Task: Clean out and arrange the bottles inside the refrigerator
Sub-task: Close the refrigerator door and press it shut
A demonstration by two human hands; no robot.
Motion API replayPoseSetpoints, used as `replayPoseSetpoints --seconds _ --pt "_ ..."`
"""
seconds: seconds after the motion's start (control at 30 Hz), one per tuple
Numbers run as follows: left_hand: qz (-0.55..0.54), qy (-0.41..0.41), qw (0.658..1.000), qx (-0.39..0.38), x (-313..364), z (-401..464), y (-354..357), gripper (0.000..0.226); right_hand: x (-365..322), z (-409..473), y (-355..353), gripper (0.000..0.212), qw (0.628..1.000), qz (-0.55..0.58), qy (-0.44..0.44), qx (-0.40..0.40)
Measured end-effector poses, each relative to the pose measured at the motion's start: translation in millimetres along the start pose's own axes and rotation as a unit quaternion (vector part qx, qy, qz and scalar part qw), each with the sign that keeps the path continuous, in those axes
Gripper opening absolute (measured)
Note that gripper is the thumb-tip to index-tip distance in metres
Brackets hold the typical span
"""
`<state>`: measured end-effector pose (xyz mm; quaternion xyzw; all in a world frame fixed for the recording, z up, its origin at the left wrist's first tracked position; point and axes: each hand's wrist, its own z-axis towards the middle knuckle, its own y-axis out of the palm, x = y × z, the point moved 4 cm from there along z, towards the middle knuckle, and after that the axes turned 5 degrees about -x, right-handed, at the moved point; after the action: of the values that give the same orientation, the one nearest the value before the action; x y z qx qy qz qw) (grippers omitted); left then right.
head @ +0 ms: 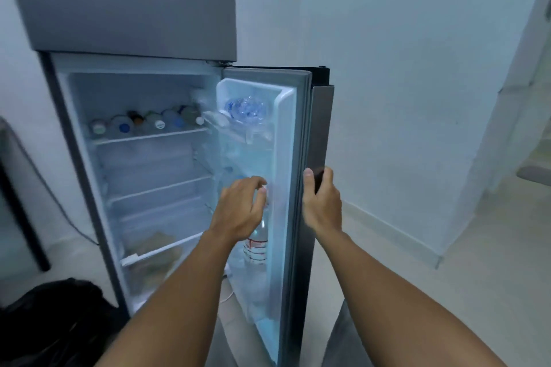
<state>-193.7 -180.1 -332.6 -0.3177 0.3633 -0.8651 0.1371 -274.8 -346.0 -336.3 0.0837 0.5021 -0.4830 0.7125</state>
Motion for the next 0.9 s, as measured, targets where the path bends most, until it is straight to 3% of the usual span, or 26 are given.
replayPoseSetpoints --seconds 0.17,0.3,0.4,0.53,0.6,0.7,0.9 --pt "0.012 -0.079 0.997 0.013 1.2 -45.8 -20.1 0.049 -21.4 -26.2 12.2 0.029 0.996 0.037 -0.018 -0.073" --pt "0.088 -0.133 0.987 0.006 3.4 -61.8 -39.4 0.050 -34.1 -38.3 25.8 0.036 0.982 0.093 -0.003 -0.163" --pt "0.124 -0.190 0.974 -0.027 -2.1 -64.7 -49.6 0.063 -36.4 -43.5 38.3 0.049 0.961 0.143 0.015 -0.238" --pt "0.119 -0.257 0.958 -0.038 -11.8 -67.1 -56.3 0.092 -53.8 -51.3 39.5 0.042 0.930 0.217 0.044 -0.292" --pt "0.128 -0.278 0.952 -0.009 -12.6 -68.2 -55.1 0.103 -57.1 -49.0 45.3 0.040 0.915 0.245 0.054 -0.317" --pt "0.144 -0.283 0.946 0.072 -16.4 -73.4 -56.7 0.098 -56.9 -43.5 56.7 0.042 0.904 0.244 0.055 -0.346" --pt "0.067 -0.270 0.941 0.194 -26.6 -73.9 -64.2 0.091 -55.8 -21.9 82.9 0.035 0.929 0.171 0.018 -0.328"
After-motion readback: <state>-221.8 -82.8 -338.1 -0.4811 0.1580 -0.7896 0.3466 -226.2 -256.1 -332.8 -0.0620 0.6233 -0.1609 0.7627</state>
